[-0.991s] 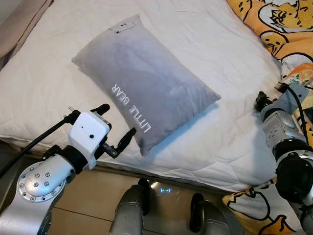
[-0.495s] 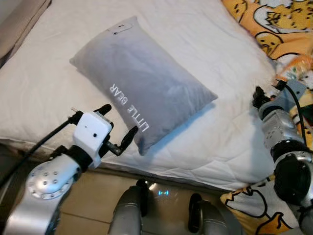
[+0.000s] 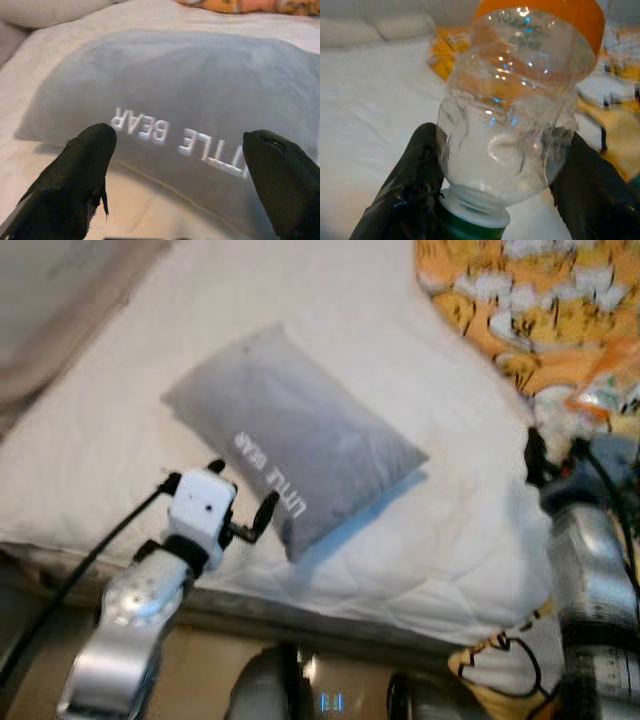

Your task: Clean up the room

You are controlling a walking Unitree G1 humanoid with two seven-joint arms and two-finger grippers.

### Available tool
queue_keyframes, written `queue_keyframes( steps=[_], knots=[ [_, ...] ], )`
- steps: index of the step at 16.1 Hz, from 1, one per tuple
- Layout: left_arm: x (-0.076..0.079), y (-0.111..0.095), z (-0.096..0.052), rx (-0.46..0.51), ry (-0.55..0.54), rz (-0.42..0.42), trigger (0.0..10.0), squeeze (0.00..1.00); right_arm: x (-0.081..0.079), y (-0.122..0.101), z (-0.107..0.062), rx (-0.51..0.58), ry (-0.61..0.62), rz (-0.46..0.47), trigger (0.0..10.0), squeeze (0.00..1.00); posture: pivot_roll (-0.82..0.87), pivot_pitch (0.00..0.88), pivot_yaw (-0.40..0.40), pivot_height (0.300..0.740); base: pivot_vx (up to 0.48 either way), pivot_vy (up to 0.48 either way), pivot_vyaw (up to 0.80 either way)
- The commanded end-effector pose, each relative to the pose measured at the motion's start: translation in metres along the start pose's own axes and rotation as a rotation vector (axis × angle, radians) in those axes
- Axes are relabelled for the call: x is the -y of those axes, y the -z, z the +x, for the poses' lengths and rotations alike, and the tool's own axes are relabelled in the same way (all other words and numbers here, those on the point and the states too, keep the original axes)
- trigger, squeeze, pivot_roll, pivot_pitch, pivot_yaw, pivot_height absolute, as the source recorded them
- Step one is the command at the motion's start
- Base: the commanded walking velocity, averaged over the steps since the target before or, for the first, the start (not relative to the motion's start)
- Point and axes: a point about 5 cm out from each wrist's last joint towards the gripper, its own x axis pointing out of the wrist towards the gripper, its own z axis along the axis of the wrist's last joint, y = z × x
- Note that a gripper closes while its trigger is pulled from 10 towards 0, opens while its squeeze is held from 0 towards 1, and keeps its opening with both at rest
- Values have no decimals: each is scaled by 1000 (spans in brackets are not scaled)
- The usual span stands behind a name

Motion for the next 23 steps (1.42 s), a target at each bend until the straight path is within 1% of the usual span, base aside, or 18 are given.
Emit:
queue_keyframes(
  steps=[1,2,3,4,5,7,8,9,10,11,12,13,15,18,19,20,21,23],
  knots=[
    [1,4,2,-15,-33,-5,10000,0,-15,-11,-6,25,-54,1,10000,0,49,74,52,740,0,0,0],
    [1,6,5,-22,-55,-17,10000,0,-20,-9,-12,6,-62,8,10000,0,35,66,58,740,0,0,800],
    [8,11,12,-38,-103,-43,10000,0,-30,5,-31,-71,-39,29,10000,0,23,47,54,740,0,0,800],
    [11,11,14,-32,-102,-49,10000,0,-34,10,-38,-108,-51,0,10000,0,21,39,48,740,0,0,800],
    [13,11,15,-27,-95,-51,10000,0,-36,11,-41,-115,-60,-32,10000,0,19,33,45,740,0,0,800],
    [17,13,15,-28,-98,-47,10000,0,-42,9,-58,-159,-89,-74,10000,0,15,16,44,740,0,0,800],
    [16,15,15,-33,-106,-44,10000,0,-43,9,-60,-165,-97,-82,10000,0,18,8,48,740,0,0,800],
    [11,21,13,-53,-140,-37,10000,0,-44,8,-63,-173,-99,-69,10000,0,20,0,56,740,0,0,800],
    [0,29,9,-83,-199,-40,10000,0,-47,6,-65,-176,-84,-55,10000,0,20,0,61,740,0,0,800],
    [-5,29,8,-82,-213,-38,10000,0,-56,7,-67,-189,-121,-37,10000,0,27,0,62,740,0,0,800],
    [-7,28,8,-78,-217,-40,10000,0,-59,7,-67,-190,-125,-37,10000,0,27,0,62,740,0,0,800],
    [-9,24,11,-61,-222,-37,10000,0,-67,3,-68,-174,-144,-59,10000,0,31,0,60,740,0,0,800],
    [-7,16,17,-33,-224,-47,10000,0,-77,-6,-67,-139,-182,-50,10000,0,27,0,50,740,0,0,800],
    [-3,16,19,-25,-225,-62,10000,0,-81,-11,-68,-144,-231,-54,10000,0,23,0,40,740,0,0,800],
    [-2,17,19,-27,-223,-62,10000,0,-79,-9,-67,-149,-209,-61,10000,0,23,0,38,740,0,0,800],
    [0,18,20,-30,-217,-58,10000,0,-77,-2,-67,-179,-199,-49,10000,0,27,0,36,740,0,0,800],
    [1,19,20,-33,-209,-53,10000,0,-78,4,-68,-206,-226,-60,10000,0,30,0,37,740,0,0,800],
    [0,25,18,-36,-231,-103,10000,0,-78,15,-70,-241,-221,-63,10000,0,38,0,42,740,0,0,800]
  ],
)
